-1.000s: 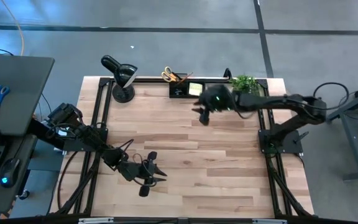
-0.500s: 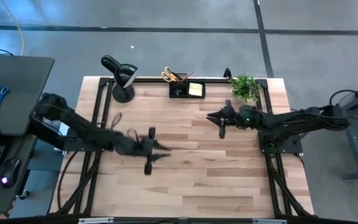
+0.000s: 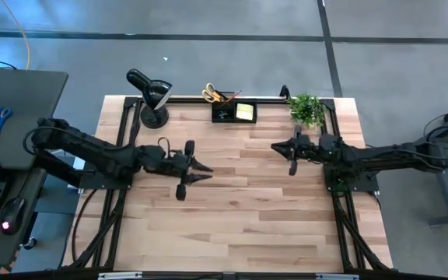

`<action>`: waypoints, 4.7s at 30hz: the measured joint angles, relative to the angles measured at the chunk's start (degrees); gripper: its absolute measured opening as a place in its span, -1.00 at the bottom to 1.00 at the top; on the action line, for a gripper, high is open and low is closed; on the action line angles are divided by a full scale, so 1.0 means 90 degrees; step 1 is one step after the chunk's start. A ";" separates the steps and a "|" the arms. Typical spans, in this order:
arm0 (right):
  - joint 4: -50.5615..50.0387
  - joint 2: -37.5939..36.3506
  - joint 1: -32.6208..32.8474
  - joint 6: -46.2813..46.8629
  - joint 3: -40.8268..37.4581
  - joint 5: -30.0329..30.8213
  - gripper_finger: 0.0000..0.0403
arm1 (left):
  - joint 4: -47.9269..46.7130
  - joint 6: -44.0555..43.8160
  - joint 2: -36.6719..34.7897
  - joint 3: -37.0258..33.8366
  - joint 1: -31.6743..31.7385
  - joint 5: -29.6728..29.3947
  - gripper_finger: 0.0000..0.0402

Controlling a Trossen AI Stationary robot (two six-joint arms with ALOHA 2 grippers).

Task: Pick and place office supplies into organizer
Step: Return to Home Position

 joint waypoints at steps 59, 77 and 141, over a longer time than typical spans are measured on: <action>-0.2782 -0.2390 0.1224 0.0318 0.0007 0.1119 -1.00 | 0.0012 -0.1159 -0.5785 -0.3750 0.1595 0.1256 -0.95; -0.3250 -0.2729 0.1222 0.0487 0.0007 0.1168 -1.00 | -0.2453 -0.1066 -0.7460 -0.3451 0.1595 0.1232 -0.95; -0.2839 -0.4791 0.1219 -0.0433 -0.0861 0.0226 -1.00 | -0.2946 -0.1082 -0.7457 -0.3740 0.1592 0.0536 -0.95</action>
